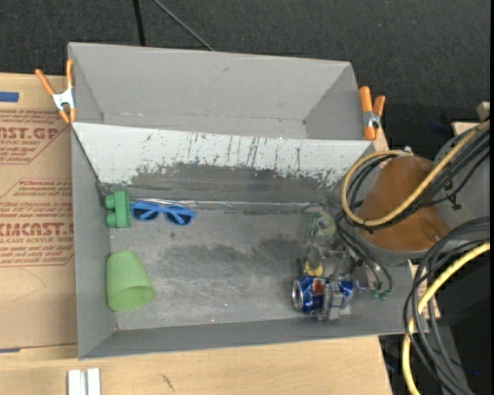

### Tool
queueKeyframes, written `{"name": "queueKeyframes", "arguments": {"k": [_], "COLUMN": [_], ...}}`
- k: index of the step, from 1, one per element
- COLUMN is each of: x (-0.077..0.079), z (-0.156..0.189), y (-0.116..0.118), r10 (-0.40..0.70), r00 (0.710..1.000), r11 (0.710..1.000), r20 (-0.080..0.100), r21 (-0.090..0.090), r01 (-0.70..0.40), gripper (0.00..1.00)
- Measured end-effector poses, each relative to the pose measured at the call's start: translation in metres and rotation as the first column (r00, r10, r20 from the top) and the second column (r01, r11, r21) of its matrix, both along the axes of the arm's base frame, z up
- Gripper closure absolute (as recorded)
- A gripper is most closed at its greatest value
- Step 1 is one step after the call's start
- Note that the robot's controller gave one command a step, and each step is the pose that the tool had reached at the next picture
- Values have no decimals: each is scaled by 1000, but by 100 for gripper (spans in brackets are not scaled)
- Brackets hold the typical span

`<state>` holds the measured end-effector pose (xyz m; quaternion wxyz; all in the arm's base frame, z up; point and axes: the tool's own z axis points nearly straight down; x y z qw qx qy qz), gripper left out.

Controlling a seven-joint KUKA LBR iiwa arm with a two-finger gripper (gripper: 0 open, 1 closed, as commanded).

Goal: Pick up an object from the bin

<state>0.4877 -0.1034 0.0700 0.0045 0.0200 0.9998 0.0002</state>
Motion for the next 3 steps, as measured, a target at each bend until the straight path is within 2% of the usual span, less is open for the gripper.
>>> {"name": "queueKeyframes", "arguments": {"k": [1,2,3], "x": [2,3,3], "z": [2,7,17], "y": [0,0,1], "r10": [1,1,1], "r00": [1000,1000,1000], "r11": [1000,1000,1000], "r20": [5,-5,-8], "r21": [-1,0,0], "r01": [-1,-1,-1], "gripper": [100,100,100]}}
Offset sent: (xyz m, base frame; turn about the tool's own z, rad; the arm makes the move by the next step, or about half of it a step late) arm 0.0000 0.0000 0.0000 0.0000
